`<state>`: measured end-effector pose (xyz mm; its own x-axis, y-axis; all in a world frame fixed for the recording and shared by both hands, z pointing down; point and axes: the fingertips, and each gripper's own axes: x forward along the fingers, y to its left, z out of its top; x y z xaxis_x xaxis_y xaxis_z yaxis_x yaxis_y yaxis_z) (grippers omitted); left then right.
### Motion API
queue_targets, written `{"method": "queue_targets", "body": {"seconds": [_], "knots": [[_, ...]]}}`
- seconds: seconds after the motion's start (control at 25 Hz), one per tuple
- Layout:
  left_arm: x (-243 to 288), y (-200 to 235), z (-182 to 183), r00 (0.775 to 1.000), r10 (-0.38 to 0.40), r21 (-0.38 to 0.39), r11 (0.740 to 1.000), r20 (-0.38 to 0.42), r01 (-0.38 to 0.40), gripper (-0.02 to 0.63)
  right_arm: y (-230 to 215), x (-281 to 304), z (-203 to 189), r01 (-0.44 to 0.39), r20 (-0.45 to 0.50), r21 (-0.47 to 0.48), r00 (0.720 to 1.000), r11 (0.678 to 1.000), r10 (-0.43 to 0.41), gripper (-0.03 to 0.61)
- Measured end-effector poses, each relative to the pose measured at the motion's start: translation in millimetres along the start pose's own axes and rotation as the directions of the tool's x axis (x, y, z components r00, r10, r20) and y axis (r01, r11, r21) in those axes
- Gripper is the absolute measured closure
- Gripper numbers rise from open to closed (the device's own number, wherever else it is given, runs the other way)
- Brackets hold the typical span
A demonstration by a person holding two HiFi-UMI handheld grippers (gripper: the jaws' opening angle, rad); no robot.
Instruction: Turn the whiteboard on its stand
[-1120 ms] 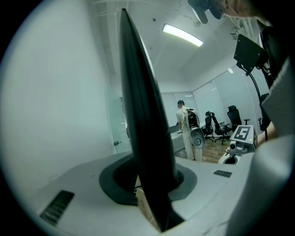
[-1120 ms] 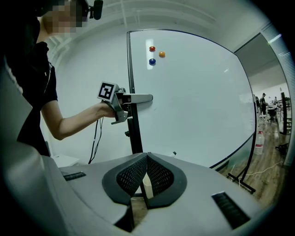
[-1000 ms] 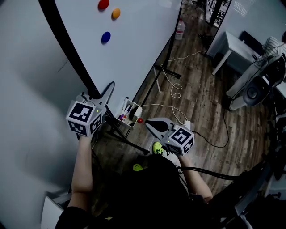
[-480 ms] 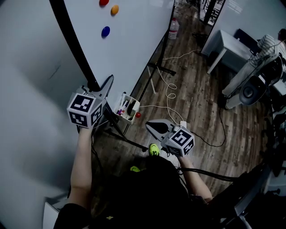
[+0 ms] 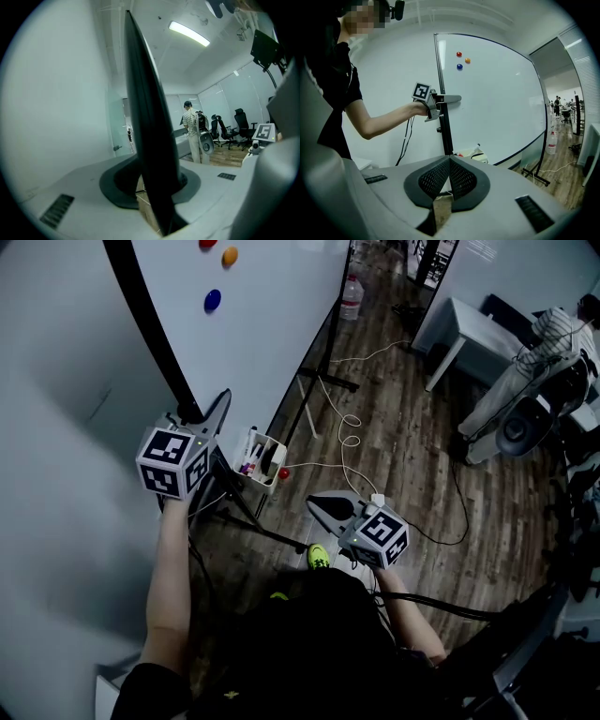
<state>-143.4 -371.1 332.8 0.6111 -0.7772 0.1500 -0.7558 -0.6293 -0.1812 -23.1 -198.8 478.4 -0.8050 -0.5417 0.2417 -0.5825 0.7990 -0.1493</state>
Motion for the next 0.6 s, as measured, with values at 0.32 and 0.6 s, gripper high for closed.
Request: {"method": "queue_targets", "body": {"seconds": [0.32,0.6], "knots": [[24,7,8,1.000,0.001,-0.003,1.000,-0.003,-0.001,0.508,-15,-6,8,0.007,0.000,0.007,1.000,1.000,-0.007,0.574],[57,26,7,1.000,0.002,-0.012,1.000,-0.002,-0.002,0.508,-40,-3,10,0.029,-0.012,0.014,1.000,0.999,-0.029,0.574]]}}
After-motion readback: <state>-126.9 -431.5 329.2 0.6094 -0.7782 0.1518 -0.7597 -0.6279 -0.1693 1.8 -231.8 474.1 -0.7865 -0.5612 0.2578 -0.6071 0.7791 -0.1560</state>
